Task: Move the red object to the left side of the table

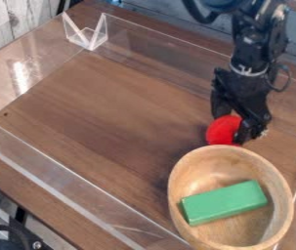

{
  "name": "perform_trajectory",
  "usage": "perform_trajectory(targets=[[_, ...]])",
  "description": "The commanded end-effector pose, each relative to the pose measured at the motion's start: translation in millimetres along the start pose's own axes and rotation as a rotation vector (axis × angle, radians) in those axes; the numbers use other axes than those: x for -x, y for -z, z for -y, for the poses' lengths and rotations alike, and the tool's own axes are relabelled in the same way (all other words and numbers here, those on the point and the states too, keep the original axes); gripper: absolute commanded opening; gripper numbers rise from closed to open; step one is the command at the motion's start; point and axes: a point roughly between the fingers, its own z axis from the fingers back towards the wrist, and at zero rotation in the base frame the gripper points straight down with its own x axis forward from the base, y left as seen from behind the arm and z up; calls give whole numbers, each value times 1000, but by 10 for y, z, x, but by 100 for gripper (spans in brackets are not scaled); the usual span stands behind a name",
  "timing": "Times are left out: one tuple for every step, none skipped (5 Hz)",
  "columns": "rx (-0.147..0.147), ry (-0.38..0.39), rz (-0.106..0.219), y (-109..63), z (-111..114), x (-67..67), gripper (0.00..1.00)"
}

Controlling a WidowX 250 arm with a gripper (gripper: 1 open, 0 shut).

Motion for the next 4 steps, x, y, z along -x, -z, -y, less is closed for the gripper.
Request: perform_trajectory(targets=[[-28, 9, 58, -209, -44, -193, 100], [-41, -51, 53, -231, 2, -266, 100], [-48, -109, 42, -240, 40, -325, 100], [-36, -129, 33, -112, -35, -252, 100]])
